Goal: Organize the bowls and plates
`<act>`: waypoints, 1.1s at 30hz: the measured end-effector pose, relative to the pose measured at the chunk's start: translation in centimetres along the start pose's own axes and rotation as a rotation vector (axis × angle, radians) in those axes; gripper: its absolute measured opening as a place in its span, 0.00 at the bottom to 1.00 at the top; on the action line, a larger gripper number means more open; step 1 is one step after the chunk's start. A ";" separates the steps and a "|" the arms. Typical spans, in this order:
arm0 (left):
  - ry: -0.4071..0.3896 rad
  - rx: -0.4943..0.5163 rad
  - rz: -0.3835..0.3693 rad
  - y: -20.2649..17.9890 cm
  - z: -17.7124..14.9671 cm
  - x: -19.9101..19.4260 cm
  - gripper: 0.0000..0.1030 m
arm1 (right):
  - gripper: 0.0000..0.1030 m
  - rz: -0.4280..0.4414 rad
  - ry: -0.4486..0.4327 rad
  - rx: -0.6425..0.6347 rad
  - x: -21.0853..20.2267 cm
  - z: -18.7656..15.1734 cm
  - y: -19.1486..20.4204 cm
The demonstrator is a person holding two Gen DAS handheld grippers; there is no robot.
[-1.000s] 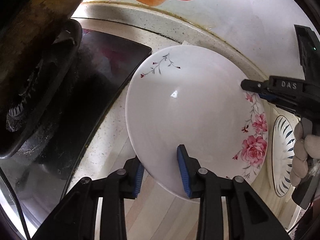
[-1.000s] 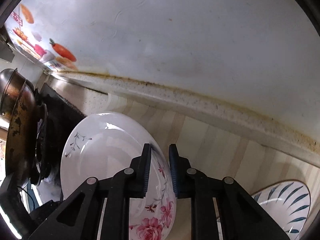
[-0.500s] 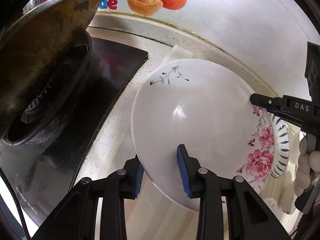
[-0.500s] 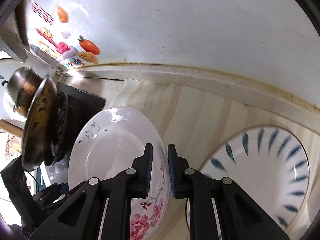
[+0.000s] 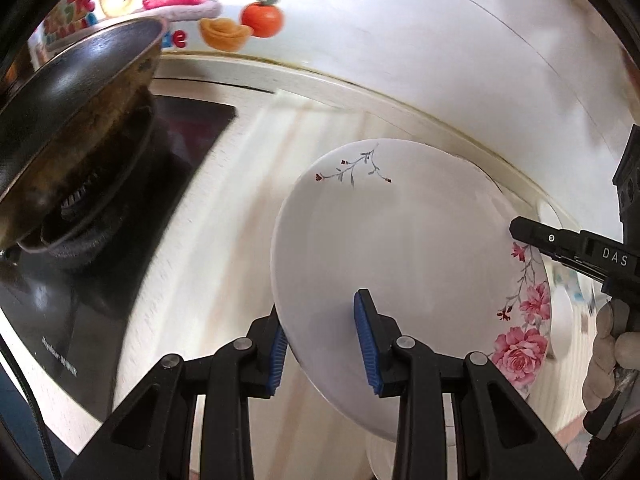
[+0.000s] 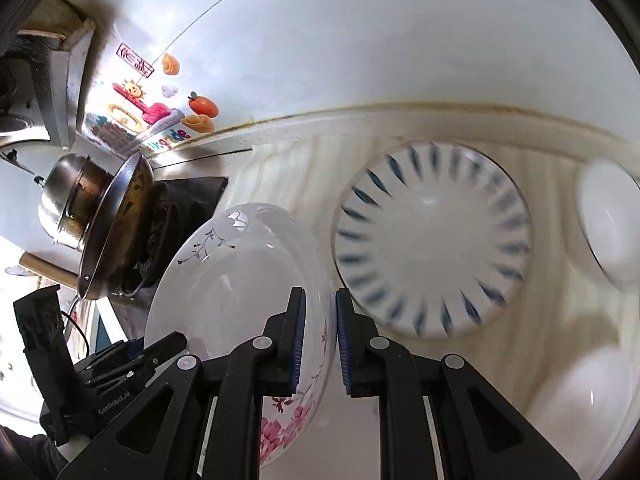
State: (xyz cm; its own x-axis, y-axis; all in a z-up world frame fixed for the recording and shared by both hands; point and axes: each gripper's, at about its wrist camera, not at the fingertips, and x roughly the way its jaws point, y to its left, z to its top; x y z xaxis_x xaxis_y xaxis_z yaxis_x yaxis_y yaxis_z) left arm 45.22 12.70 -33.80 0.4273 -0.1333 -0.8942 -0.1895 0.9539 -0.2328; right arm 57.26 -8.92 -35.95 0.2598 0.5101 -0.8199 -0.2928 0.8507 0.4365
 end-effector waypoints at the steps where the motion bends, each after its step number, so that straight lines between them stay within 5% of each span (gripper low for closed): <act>1: 0.005 0.006 -0.007 -0.4 -0.4 -0.2 0.28 | 0.17 -0.004 -0.004 0.013 -0.8 -1.0 -0.5; 8: 0.044 0.091 -0.045 -4.1 -4.3 -1.2 0.28 | 0.17 -0.012 -0.023 0.112 -4.8 -7.7 -4.3; 18: 0.117 0.144 -0.037 -6.0 -7.6 0.7 0.28 | 0.17 -0.007 0.025 0.216 -4.3 -14.4 -8.4; 33: 0.177 0.177 0.015 -7.1 -8.7 2.5 0.28 | 0.16 -0.007 0.049 0.222 -3.0 -14.9 -10.1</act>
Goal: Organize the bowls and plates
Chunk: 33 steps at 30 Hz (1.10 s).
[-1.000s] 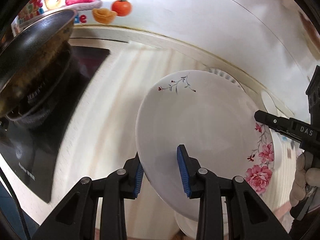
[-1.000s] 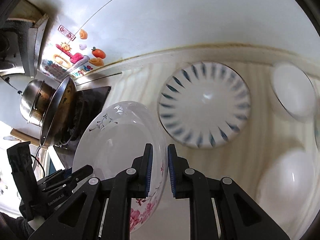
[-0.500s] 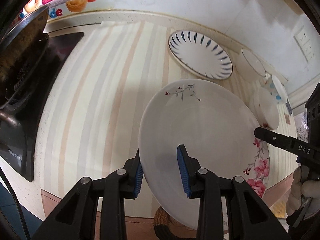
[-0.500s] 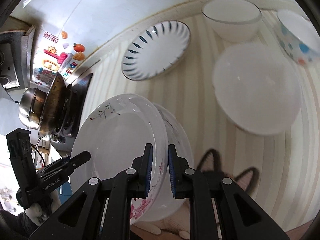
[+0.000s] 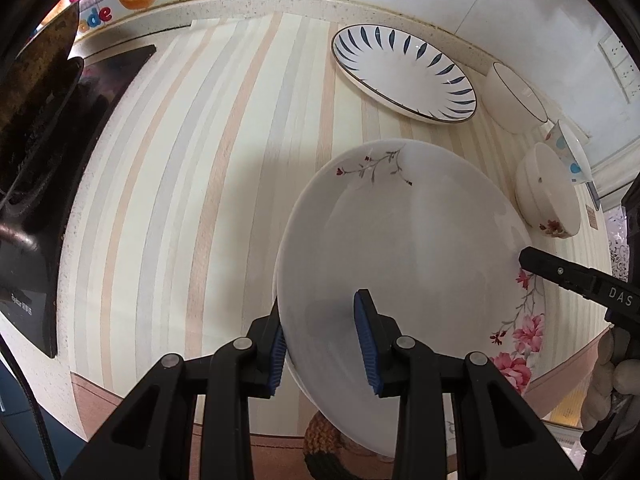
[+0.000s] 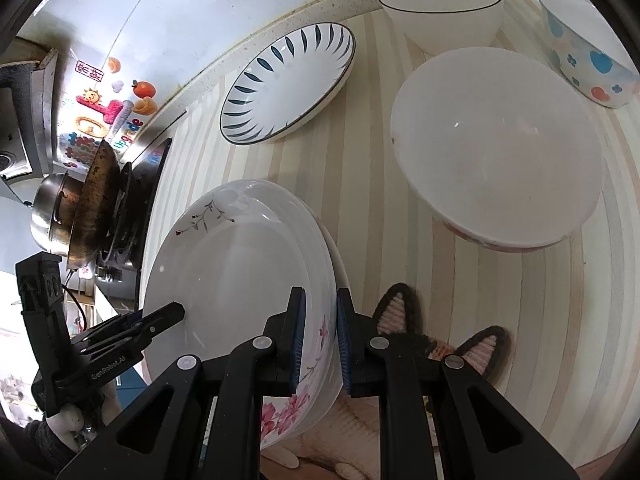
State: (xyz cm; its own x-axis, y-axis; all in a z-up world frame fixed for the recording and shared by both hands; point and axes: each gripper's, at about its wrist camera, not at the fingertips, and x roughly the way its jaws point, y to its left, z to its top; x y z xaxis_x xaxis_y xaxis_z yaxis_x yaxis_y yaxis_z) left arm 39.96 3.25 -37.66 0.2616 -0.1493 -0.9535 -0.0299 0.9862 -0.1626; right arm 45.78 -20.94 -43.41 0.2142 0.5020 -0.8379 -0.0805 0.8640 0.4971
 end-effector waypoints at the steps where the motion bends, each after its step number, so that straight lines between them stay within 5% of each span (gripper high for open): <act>1: 0.001 -0.001 0.002 -0.1 0.1 0.0 0.28 | 0.16 0.000 0.001 -0.005 0.0 0.0 0.0; 18: 0.056 0.018 0.002 -0.2 0.1 0.4 0.28 | 0.19 -0.009 0.050 -0.006 -0.4 -0.2 -0.7; 23: 0.041 0.034 0.058 0.5 0.9 -1.9 0.28 | 0.19 -0.031 0.013 0.020 -3.5 1.8 -0.2; 25: 0.004 0.041 0.053 0.8 2.2 -3.5 0.28 | 0.21 -0.031 -0.007 0.035 -4.8 3.1 0.6; 29: -0.079 0.065 0.036 0.4 6.9 -5.6 0.29 | 0.41 -0.010 -0.038 0.065 -5.8 7.9 2.7; 33: -0.093 0.070 0.028 0.1 14.0 -3.6 0.31 | 0.41 -0.105 0.000 0.109 -2.3 13.8 2.9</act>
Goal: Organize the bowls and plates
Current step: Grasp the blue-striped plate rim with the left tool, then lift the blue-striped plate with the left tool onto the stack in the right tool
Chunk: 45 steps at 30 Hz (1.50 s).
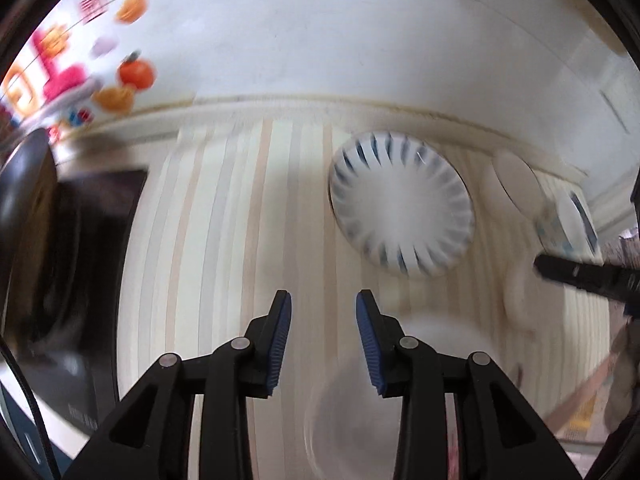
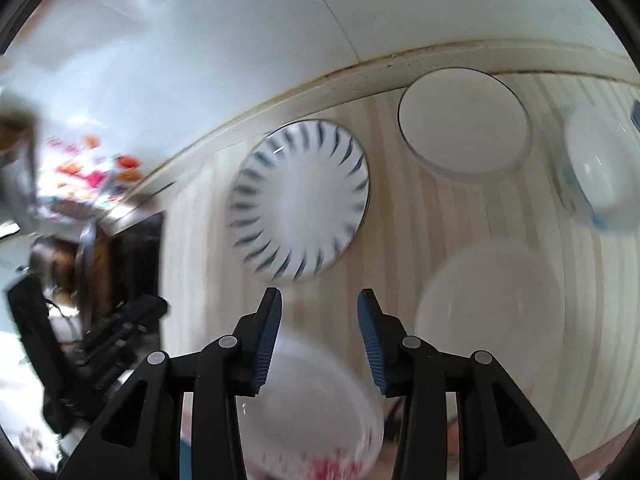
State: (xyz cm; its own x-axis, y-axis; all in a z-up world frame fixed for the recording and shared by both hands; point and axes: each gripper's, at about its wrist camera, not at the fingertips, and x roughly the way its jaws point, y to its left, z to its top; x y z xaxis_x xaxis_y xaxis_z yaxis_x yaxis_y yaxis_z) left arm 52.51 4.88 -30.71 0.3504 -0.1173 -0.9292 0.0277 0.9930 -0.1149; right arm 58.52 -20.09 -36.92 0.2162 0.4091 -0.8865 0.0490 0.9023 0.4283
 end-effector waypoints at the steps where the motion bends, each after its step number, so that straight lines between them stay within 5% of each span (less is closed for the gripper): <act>1: 0.017 -0.008 -0.013 0.2 2.0 1.7 0.31 | 0.41 -0.026 0.015 0.022 1.4 1.4 -0.2; 5: 0.095 -0.011 -0.049 0.0 6.4 7.1 0.30 | 0.41 -0.077 0.060 0.076 5.7 5.2 -1.3; 12: 0.204 0.055 -0.064 -1.2 8.7 13.9 0.30 | 0.37 -0.129 0.074 0.107 8.5 7.0 -2.8; 14: 0.226 0.055 -0.084 -1.3 8.8 15.1 0.31 | 0.14 -0.127 0.078 0.091 9.2 7.4 -2.9; 26: 0.148 0.080 -0.052 -0.5 6.5 11.8 0.22 | 0.11 -0.139 0.051 0.008 7.6 6.3 -0.7; 28: 0.134 0.079 -0.108 -0.8 5.9 9.7 0.10 | 0.08 -0.100 0.057 -0.012 6.3 5.6 0.2; 33: 0.057 0.171 -0.104 -3.1 4.1 4.7 0.11 | 0.08 -0.148 0.065 -0.076 5.5 3.8 2.6; 37: 0.042 0.101 -0.111 -0.5 3.9 4.0 0.12 | 0.08 -0.129 0.078 -0.043 5.8 3.6 1.4; 45: 0.230 -0.104 -0.197 5.3 6.4 11.1 0.17 | 0.08 -0.137 0.098 -0.022 7.1 3.6 0.2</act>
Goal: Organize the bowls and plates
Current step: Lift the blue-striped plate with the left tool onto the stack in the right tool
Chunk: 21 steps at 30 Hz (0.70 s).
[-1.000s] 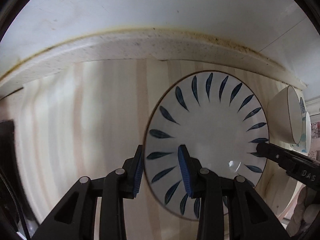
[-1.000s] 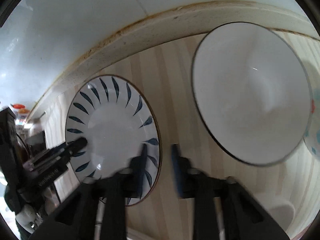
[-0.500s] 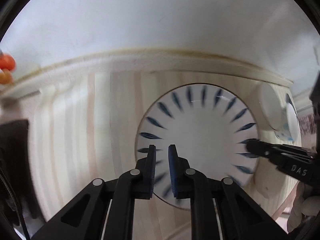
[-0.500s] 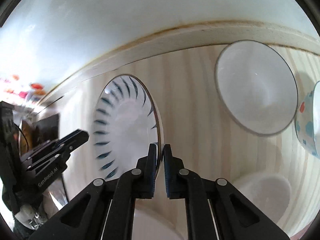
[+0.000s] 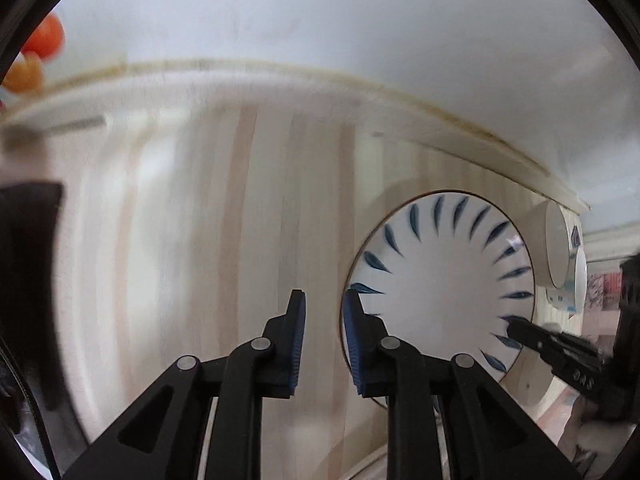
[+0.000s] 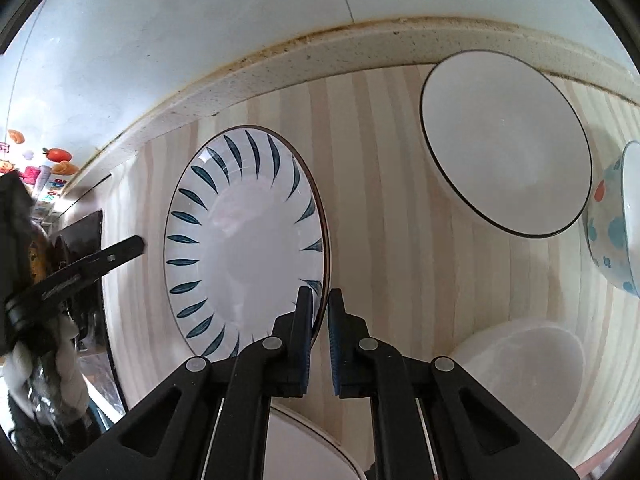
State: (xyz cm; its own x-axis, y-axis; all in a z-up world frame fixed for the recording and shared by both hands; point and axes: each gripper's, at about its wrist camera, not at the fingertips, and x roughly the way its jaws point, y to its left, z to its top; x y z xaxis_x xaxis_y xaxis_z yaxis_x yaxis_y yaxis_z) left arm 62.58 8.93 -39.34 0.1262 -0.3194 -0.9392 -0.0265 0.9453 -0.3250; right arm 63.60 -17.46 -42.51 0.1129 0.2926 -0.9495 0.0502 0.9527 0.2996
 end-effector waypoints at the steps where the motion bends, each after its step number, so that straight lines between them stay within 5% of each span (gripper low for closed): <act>1: 0.011 -0.001 -0.014 0.0 0.1 0.6 0.17 | 0.08 0.000 0.003 0.004 0.1 0.0 -0.1; 5: 0.074 0.062 -0.017 -1.8 0.2 3.7 0.19 | 0.08 -0.004 0.018 0.013 1.2 0.0 -0.2; 10: -0.020 0.151 0.043 -4.1 -0.8 3.1 0.17 | 0.08 -0.003 0.005 0.039 1.6 -0.3 -0.9; 21: -0.119 0.155 0.041 -5.0 -5.4 -3.6 0.17 | 0.09 0.077 -0.046 0.020 -2.0 -3.8 -0.6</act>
State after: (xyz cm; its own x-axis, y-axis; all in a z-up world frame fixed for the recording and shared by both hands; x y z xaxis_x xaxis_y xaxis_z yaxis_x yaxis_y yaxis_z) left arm 56.93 5.05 -34.92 0.2447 -0.2786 -0.9287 0.1178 0.9593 -0.2567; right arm 59.61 -18.30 -41.12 0.1623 0.3603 -0.9186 0.0590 0.9257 0.3735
